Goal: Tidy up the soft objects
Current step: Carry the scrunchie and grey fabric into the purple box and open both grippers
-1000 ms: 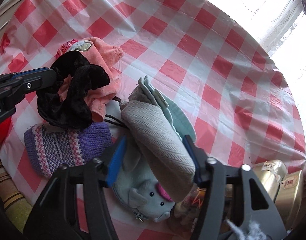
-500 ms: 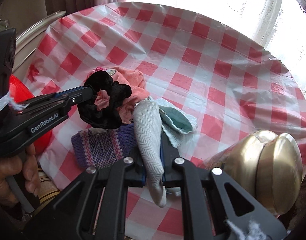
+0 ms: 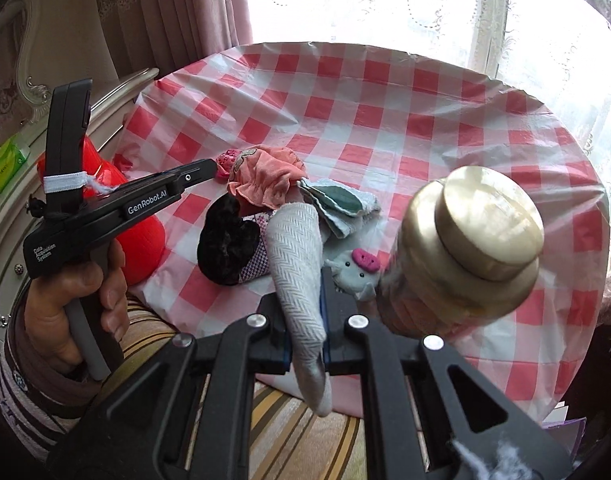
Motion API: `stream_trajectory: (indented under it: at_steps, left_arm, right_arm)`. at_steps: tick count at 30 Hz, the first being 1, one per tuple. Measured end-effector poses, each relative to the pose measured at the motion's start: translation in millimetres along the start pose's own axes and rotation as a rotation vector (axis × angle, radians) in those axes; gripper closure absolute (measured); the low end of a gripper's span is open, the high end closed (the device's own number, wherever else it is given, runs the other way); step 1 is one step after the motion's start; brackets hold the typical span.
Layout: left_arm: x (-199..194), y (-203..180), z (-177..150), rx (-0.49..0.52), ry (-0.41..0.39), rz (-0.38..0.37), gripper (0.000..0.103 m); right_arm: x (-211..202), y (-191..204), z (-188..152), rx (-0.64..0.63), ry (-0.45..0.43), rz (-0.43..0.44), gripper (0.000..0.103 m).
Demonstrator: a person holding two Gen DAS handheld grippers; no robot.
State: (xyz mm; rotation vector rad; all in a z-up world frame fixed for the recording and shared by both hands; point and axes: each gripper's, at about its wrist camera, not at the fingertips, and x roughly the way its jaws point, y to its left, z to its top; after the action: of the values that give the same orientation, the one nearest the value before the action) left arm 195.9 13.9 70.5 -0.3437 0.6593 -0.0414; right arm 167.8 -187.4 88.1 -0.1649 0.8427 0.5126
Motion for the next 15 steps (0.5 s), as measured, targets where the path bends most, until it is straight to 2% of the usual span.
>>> stream_trajectory:
  at_steps: [4,7,9,10,12,15]
  left_arm:
    - [1.7,-1.3,-15.2,0.001,0.060,-0.018,0.099]
    - [11.1,4.7,-28.2,-0.021,0.126,0.038,0.090]
    - [17.2,10.6,-37.4,-0.040,0.177,0.048,0.066]
    - [17.8,12.6,-41.6,-0.050,0.192,0.044,0.060]
    - [18.3,15.0,-49.4,-0.067,0.217,0.031,0.043]
    - [27.5,13.4,-60.4,-0.046,0.285,0.079,0.036]
  right_arm:
    - [-27.3,-13.9,-19.4,0.036,-0.018,-0.015,0.090]
    - [-47.0,-25.6,-36.3,0.062,-0.026,-0.009,0.090]
    - [-60.3,-37.0,-48.1,0.097,-0.031,-0.005,0.090]
    - [-66.7,-43.6,-54.3,0.118,-0.033,-0.001,0.090]
    - [-79.4,-57.2,-66.6,0.158,-0.038,0.003,0.090]
    - [-95.3,-78.5,-85.1,0.215,-0.036,0.003,0.090]
